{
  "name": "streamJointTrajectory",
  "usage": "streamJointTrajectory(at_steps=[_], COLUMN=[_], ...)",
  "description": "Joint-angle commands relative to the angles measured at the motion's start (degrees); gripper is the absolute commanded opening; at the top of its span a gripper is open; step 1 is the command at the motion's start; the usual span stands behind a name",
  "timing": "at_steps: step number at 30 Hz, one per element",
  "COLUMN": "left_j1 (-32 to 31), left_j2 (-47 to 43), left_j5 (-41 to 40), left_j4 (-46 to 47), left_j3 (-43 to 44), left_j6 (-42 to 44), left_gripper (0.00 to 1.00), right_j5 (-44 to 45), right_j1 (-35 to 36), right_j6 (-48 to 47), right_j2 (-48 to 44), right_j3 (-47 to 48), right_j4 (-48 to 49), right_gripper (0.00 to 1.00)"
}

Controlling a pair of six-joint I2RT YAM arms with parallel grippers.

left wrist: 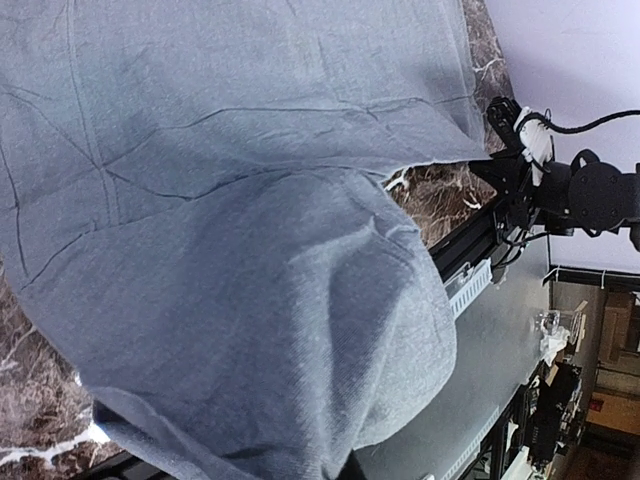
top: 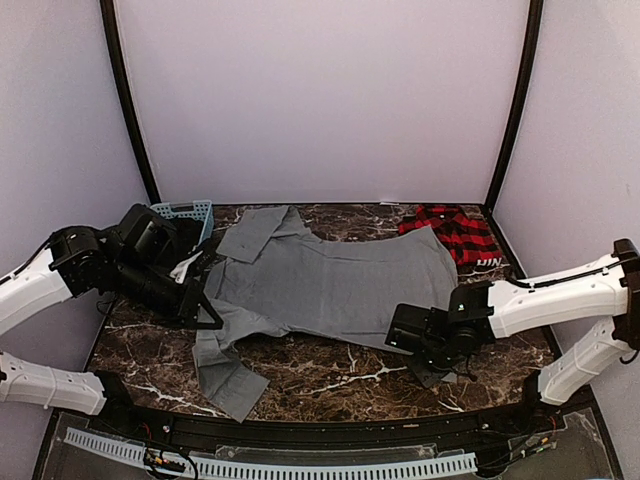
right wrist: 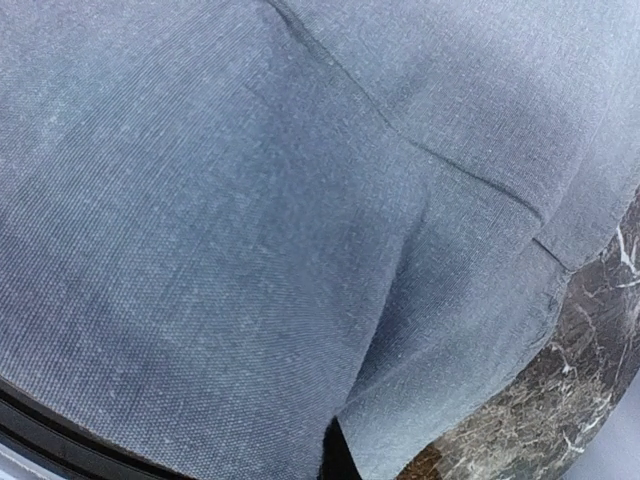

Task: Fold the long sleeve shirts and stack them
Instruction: Pick up the flattened shirt from the center of the board, then fold the flattened shirt at the center of the board.

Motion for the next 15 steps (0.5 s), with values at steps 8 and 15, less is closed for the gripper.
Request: streamJointTrajectory(at_steps=[8, 15], left_j1=[0.66, 5.06], left_j2=[3.65, 6.82], left_j5=[-1.54, -2.92], left_j4=[0.6, 3.24], left_j3=[3.2, 4.83], left_j6=[0.77, 3.47], left_gripper=[0.0, 0.0], right_j5=[3.23, 8.22], right_j1=[-3.48, -10.99], right_j6=[-2.75, -8.26], right_j2=[0.77, 5.06], right_j3=[8.43, 12.07], right_j4=[-9.07, -10.95], right_gripper=[0.0, 0.08])
